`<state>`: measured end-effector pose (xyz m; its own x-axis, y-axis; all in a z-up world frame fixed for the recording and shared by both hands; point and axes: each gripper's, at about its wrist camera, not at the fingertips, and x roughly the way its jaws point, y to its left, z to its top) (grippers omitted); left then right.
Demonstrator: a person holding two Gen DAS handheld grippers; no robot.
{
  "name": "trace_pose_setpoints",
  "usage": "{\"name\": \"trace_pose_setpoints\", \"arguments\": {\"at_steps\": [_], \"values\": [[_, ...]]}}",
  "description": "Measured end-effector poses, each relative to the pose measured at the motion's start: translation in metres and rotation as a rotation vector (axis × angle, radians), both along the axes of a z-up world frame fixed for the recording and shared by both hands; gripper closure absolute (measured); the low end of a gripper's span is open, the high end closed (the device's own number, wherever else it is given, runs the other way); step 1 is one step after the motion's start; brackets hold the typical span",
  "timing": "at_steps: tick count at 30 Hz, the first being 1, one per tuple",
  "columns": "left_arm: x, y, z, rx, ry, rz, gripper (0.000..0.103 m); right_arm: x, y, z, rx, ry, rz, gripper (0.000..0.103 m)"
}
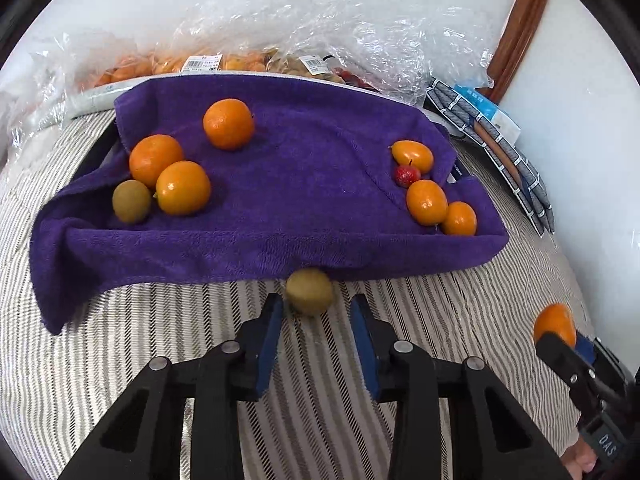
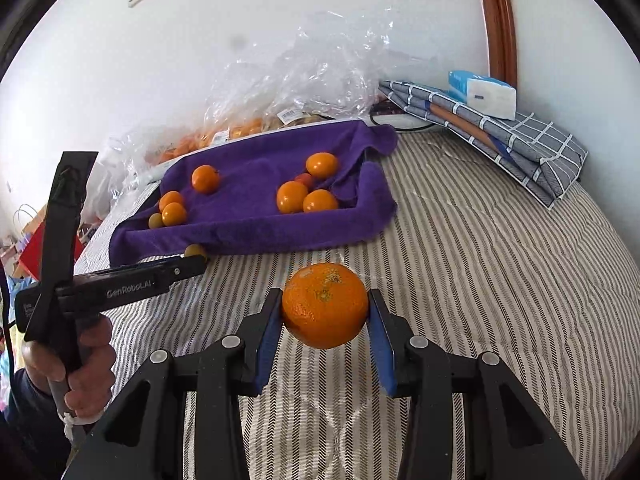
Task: Organize fruits
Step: 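Carry the tangerine and green fruit over the towel with both grippers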
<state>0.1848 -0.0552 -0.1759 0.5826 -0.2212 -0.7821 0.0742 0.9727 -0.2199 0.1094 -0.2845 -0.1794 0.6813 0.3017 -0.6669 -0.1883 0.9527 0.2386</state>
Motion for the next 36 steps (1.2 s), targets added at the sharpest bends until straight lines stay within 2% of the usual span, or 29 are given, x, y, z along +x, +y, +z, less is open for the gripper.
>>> {"name": "trace_pose_setpoints", "arguments": {"at_steps": [3,7,13,17,22,26,36], "values": [[0.002,0.0,-0.001,0.01,-0.008,0.014,0.08,0.001,-0.001,-0.003,0.016,0.013,-0.012,0.062],[-0.006,0.007,0.001,-0.007,-0.004,0.003,0.08,0.0,0.003,-0.008,0.028,0.032,-0.016,0.062],[-0.037,0.035,0.005,0.034,-0.019,0.026,0.08,-0.008,0.014,-0.01,0.035,0.051,-0.019,0.062],[-0.06,0.063,0.011,0.012,0.003,0.078,0.08,-0.014,0.016,-0.005,0.117,0.069,0.005,0.062],[-0.085,0.088,0.024,0.016,-0.018,0.134,0.08,-0.021,0.019,0.012,0.145,0.064,-0.001,0.062],[-0.103,0.107,0.038,-0.007,-0.035,0.172,0.08,-0.03,0.024,0.032,0.108,0.035,-0.007,0.062],[-0.133,0.129,0.083,-0.019,-0.112,0.197,0.08,-0.05,0.031,0.073,0.064,-0.005,-0.017,0.062]]}}
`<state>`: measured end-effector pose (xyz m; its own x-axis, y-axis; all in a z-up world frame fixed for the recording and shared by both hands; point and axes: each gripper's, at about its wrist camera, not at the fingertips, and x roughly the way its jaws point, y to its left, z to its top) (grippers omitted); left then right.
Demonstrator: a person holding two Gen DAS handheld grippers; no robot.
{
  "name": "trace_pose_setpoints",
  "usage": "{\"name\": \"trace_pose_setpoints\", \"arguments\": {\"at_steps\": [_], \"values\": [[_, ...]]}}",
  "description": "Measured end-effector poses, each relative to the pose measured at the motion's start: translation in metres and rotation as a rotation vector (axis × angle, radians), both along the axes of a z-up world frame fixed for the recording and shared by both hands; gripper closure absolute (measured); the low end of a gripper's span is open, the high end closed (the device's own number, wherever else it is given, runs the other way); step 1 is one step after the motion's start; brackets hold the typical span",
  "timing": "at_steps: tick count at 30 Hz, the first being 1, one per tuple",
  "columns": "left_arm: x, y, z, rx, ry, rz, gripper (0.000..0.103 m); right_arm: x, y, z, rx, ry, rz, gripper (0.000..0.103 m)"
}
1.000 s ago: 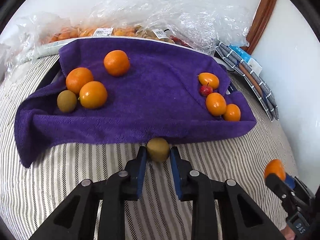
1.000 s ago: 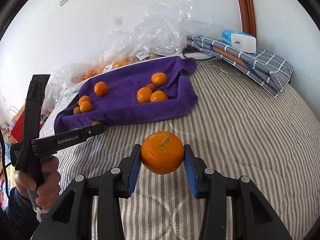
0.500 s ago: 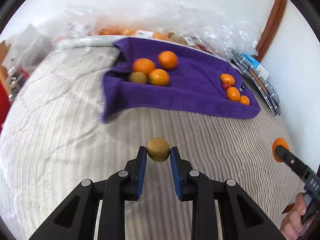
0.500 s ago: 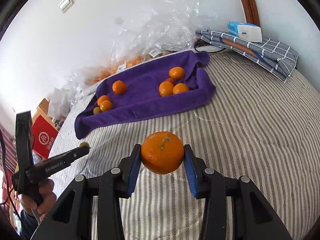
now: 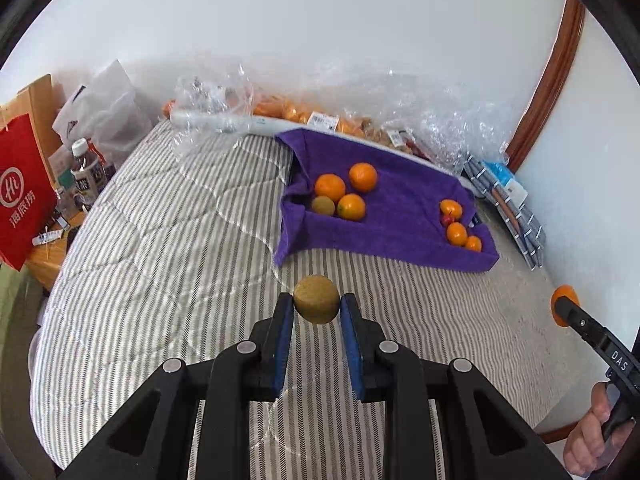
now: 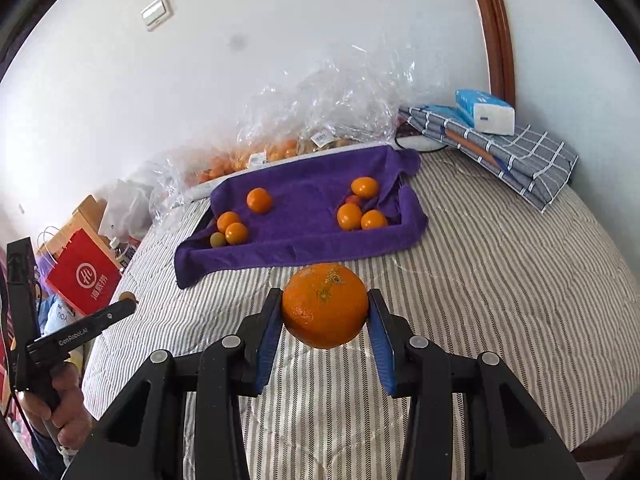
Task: Organize fruits
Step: 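Carry the tangerine and green fruit over the towel with both grippers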
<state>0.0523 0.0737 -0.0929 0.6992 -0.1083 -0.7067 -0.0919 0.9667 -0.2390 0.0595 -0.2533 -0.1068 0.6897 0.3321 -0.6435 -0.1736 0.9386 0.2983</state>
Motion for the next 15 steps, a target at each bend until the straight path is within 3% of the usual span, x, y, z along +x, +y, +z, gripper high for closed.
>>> {"name": "trace_pose_setpoints", "arguments": {"at_steps": [15], "values": [[-0.008,0.011,0.057,-0.01,-0.096,0.022,0.08,-0.012,-0.004,0.055,-0.006,-0.062,-0.02,0.062]]}}
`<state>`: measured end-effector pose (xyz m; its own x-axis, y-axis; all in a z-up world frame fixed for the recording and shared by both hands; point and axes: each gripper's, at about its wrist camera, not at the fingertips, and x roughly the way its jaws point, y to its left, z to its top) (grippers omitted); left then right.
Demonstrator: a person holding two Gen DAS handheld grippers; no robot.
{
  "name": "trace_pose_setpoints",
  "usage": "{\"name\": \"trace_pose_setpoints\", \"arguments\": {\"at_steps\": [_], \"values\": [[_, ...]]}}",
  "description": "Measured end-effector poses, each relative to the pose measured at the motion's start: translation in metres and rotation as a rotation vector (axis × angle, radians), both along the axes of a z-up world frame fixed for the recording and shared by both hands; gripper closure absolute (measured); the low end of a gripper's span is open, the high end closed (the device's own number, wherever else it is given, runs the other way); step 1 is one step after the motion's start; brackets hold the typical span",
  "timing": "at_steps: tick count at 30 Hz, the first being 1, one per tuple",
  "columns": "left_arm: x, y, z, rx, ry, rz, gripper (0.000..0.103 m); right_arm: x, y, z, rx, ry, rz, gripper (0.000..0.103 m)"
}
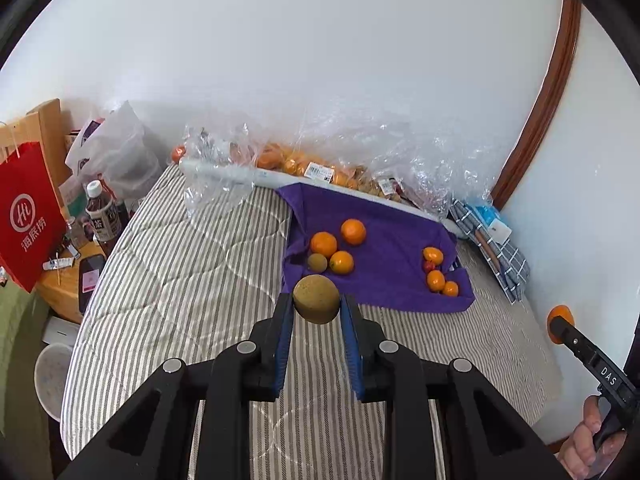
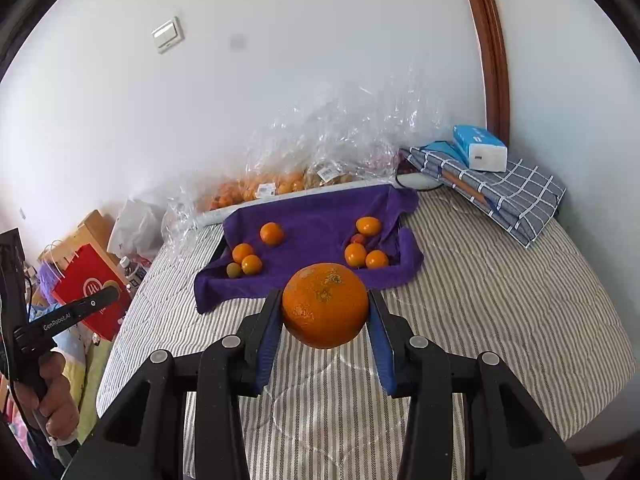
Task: Organize fruits
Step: 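Carry the tangerine and green fruit over the towel with both grippers, then lower both fruits onto the towel and open both grippers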
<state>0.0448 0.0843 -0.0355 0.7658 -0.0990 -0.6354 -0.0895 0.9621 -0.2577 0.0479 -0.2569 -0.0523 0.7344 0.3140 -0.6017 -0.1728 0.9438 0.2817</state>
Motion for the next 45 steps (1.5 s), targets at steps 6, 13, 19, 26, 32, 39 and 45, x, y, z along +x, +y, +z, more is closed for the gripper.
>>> {"name": "trace_pose_setpoints", "arguments": {"at_steps": [6,13,19,26,32,39,45], "values": [[0.008,0.001,0.019,0.01,-0.03,-0.003,0.08,0.009,-0.001,0.012,-0.007,-0.014,-0.004,0.062],[0.025,0.008,0.032,0.011,-0.046,0.003,0.08,0.028,0.0,0.02,-0.005,-0.028,-0.007,0.062],[0.047,0.017,0.03,-0.009,-0.046,0.012,0.08,0.048,0.001,0.021,-0.008,-0.03,-0.006,0.062],[0.076,0.023,0.02,-0.022,-0.03,0.019,0.08,0.077,0.004,0.017,-0.046,-0.034,0.003,0.062],[0.108,0.032,0.003,-0.073,0.0,0.027,0.08,0.107,0.006,0.003,-0.07,-0.015,0.007,0.062],[0.151,0.027,-0.022,-0.093,0.049,0.012,0.08,0.149,0.014,-0.035,-0.139,0.034,0.006,0.062],[0.193,0.002,-0.046,-0.093,0.102,-0.05,0.08,0.184,0.012,-0.072,-0.152,0.097,0.011,0.062]]}}
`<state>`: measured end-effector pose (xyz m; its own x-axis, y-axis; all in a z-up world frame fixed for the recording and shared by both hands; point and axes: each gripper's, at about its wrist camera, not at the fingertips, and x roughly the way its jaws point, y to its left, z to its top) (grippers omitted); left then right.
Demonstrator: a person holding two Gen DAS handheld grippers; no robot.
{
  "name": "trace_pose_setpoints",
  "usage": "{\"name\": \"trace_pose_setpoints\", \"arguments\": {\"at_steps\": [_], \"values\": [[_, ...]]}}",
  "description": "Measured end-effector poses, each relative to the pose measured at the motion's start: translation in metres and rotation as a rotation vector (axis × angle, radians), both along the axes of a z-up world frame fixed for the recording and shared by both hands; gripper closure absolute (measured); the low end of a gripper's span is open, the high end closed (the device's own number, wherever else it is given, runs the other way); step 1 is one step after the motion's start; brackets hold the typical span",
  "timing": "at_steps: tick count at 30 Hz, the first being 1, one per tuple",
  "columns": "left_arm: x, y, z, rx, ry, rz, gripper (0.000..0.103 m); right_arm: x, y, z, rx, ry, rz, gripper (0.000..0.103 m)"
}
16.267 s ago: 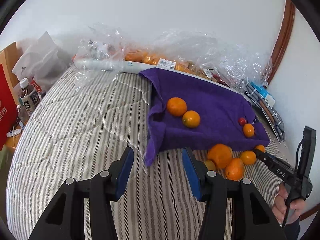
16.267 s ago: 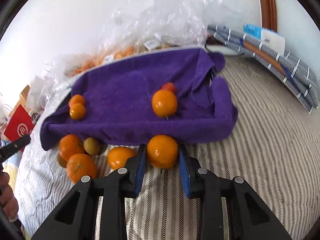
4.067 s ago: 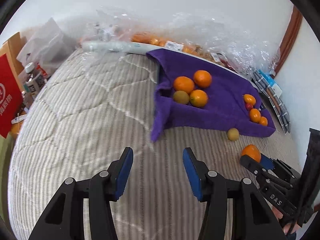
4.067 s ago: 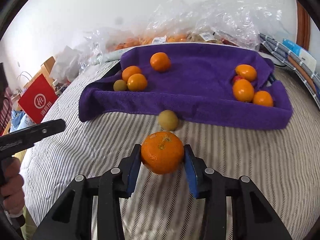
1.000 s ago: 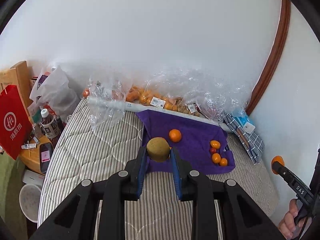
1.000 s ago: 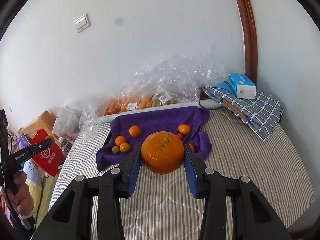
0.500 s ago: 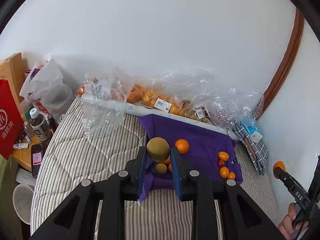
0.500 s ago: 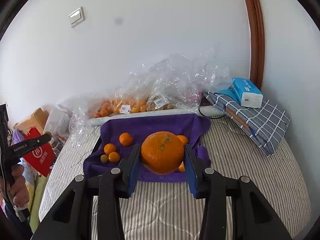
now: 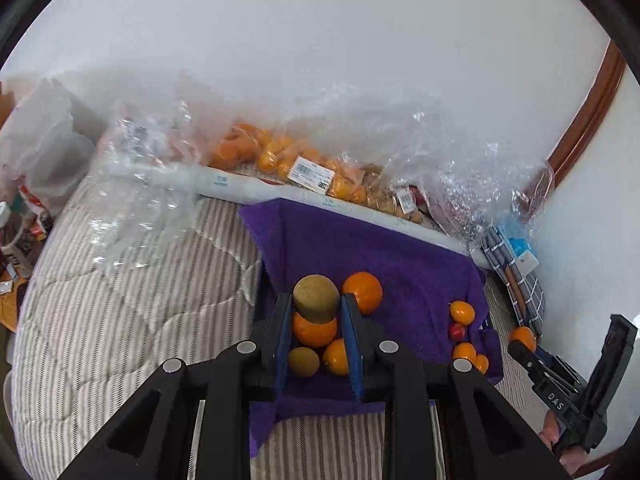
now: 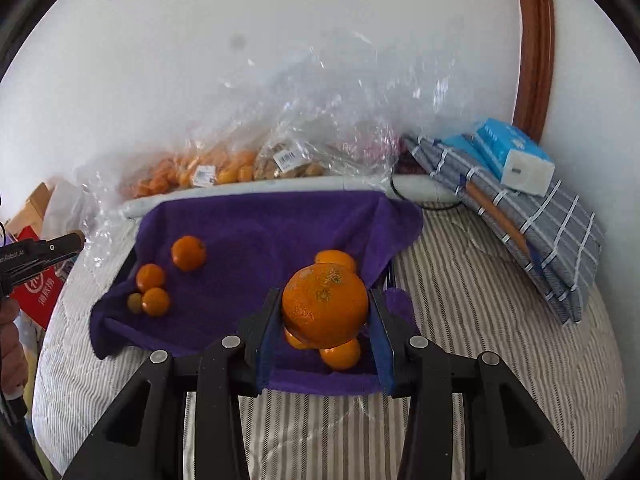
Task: Organize fruits
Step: 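Lower both fruits onto the towel and open both grippers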
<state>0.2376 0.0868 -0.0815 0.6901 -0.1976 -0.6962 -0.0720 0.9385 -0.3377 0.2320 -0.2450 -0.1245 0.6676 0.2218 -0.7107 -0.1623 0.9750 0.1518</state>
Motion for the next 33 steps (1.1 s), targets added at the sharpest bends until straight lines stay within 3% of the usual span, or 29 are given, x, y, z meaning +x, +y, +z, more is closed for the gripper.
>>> {"name": "trace_pose_setpoints", "arguments": {"at_steps": [12,19,33], "values": [[0.046,-0.056,-0.048,0.07,0.096,-0.121,0.08,0.043,0.002,-0.049,0.008,0.083,0.011,0.062],[0.052,-0.059,-0.056,0.067,0.104,-0.124,0.08,0.047,0.007,-0.052,0.002,0.079,0.018,0.062],[0.053,-0.068,-0.063,0.133,0.089,-0.12,0.08,0.051,0.008,-0.056,0.024,0.087,0.01,0.062]]}}
